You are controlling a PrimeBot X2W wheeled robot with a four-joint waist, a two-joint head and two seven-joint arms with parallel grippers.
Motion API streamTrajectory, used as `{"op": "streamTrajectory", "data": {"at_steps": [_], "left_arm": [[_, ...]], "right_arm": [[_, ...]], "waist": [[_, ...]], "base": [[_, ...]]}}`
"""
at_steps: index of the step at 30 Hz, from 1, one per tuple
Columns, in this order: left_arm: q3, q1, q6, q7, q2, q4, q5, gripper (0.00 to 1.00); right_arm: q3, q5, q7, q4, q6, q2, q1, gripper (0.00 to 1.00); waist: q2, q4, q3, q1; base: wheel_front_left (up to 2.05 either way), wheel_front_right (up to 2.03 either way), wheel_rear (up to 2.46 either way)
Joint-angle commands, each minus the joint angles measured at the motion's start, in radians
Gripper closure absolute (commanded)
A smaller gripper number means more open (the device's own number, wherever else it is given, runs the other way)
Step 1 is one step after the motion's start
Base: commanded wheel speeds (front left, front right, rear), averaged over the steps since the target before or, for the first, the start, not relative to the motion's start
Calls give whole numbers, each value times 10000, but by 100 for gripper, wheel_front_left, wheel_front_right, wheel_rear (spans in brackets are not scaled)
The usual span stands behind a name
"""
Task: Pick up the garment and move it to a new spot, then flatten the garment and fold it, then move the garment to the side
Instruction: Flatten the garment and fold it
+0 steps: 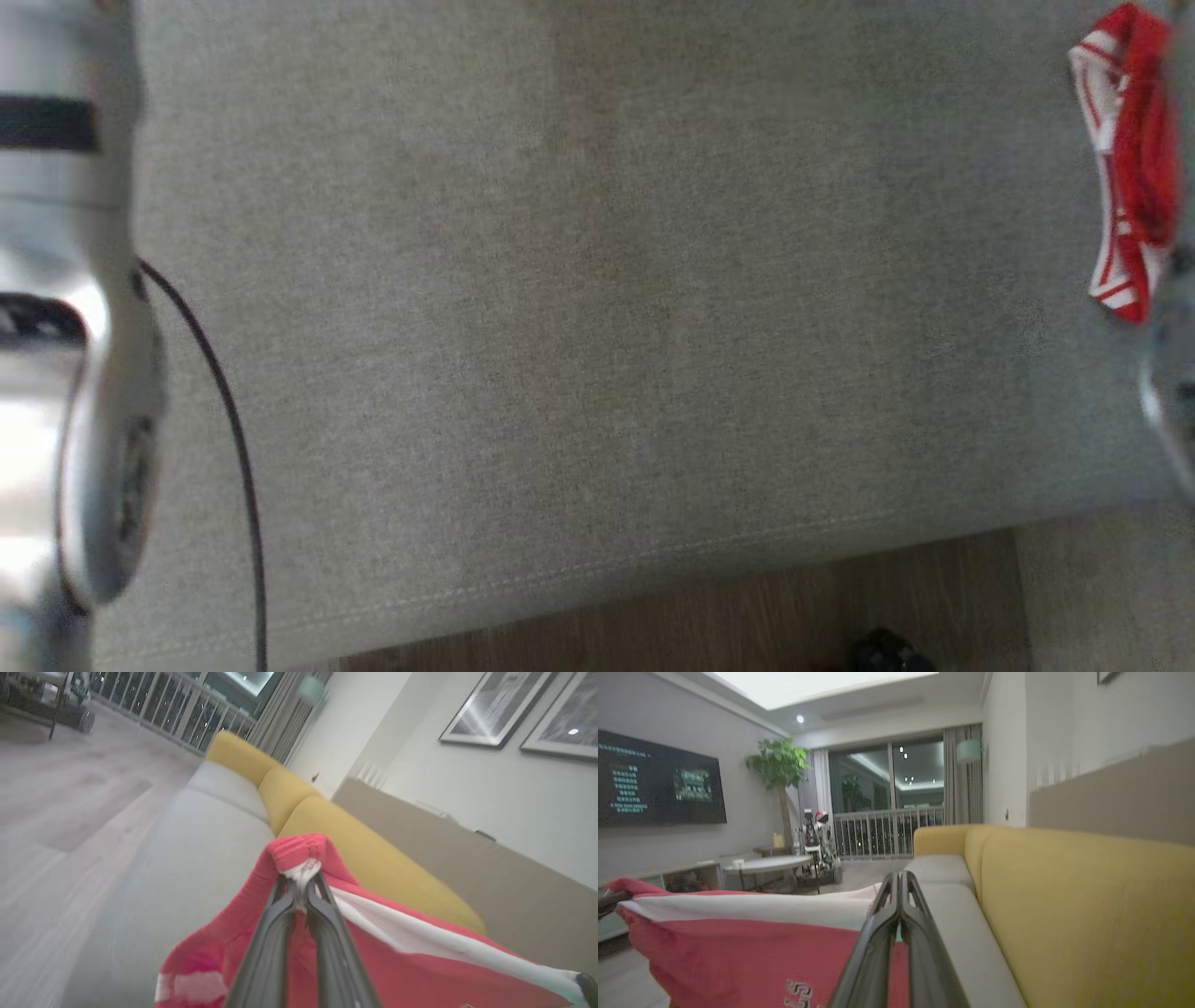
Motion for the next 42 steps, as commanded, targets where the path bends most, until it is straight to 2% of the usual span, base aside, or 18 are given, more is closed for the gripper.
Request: {"op": "streamTrajectory", "data": {"at_steps": [1, 7, 14, 20, 28, 34, 42], "left_arm": [[96, -67, -196, -159, 316, 15, -48, 100], [-431, 1117, -974, -609, 74, 1624, 52, 100], [-1440, 3135, -1317, -537, -98, 3023, 498, 100], [-2152, 4654, -1453, -462, 4, 3578, 798, 100], [-2977, 6002, -1495, -970, 22, 3374, 1085, 100], [-3396, 6843, -1499, -1174, 193, 3087, 995, 100], [-3400, 8108, -1500, -1546, 331, 2636, 389, 100]], "right_arm": [[184, 95, -52, -111, -4, 304, 279, 100], [1483, 730, -59, 873, -4, 396, 1830, 100], [3037, 1910, 308, 1823, -4, 90, 3373, 100], [4378, 2763, 1028, 1867, -4, -322, 4487, 100], [5729, 3559, 1762, 1531, -4, -1339, 5845, 100], [6381, 4195, 2336, 1145, -4, -1966, 6605, 100], [7316, 4984, 3368, 297, -4, -2616, 7547, 100]], "waist": [[1, 43, 310, -5], [1, 309, 75, -5], [1, 685, -959, -5], [1, 711, -1981, -5], [1, 923, -2883, -5], [1, 882, -3443, -5], [1, 761, -4285, -5]], "base": [[0, 0, 0], [0, 0, 0], [0, 0, 0], [0, 0, 0], [0, 0, 0], [0, 0, 0], [0, 0, 0]]}}
